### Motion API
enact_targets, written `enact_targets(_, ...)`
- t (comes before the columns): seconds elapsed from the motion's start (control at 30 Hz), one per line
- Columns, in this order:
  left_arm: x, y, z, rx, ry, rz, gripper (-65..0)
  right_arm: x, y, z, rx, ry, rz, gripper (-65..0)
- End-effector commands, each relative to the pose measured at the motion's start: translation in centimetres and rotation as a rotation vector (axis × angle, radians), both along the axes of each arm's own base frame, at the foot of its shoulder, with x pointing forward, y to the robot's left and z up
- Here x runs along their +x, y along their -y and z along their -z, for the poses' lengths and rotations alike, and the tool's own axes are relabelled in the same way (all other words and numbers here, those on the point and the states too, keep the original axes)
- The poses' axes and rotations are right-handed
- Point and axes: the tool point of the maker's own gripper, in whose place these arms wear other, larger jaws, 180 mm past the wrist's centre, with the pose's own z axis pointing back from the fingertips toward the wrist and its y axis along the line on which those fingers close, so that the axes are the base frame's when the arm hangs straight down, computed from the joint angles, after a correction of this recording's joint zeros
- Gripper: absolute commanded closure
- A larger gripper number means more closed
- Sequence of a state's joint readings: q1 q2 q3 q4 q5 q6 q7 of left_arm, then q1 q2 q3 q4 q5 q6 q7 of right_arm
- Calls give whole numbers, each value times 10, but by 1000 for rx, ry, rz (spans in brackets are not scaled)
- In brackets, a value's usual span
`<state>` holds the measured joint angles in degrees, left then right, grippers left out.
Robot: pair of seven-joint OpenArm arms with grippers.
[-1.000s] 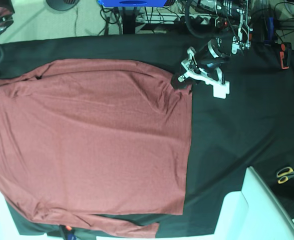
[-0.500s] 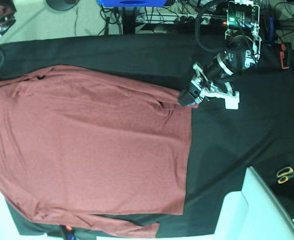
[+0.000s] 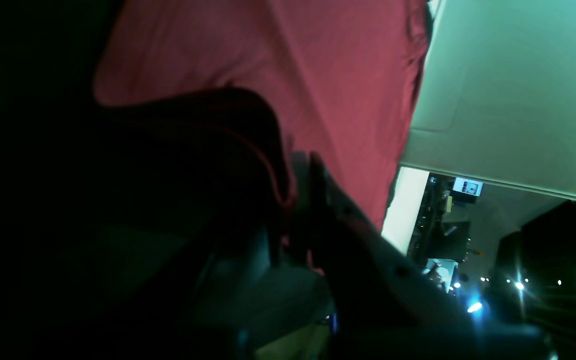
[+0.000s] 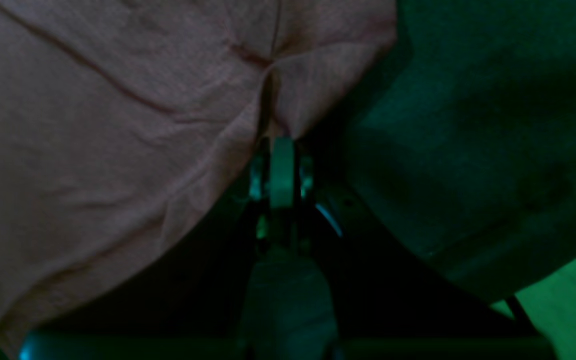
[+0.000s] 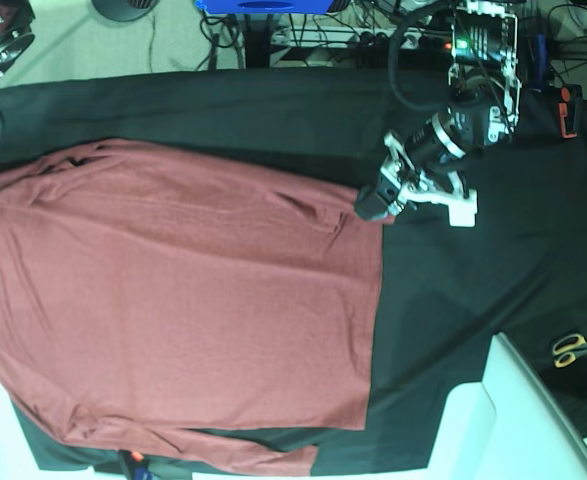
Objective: Fold the T-shirt properly
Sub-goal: 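Slide the held shirt edge with the left gripper across the cloth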
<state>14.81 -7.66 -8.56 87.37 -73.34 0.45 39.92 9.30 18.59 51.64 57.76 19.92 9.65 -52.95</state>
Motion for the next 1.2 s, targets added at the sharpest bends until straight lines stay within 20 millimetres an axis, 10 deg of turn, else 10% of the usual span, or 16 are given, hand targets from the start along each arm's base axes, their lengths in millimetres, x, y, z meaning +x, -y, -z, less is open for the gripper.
enact_targets(0.0, 8, 1, -12, -35, 38, -9, 0, 12, 15, -17, -48, 39, 0, -2)
enact_targets(1.17, 26, -20, 12, -97, -58, -102, 0, 83, 12, -15, -48, 25, -32, -3)
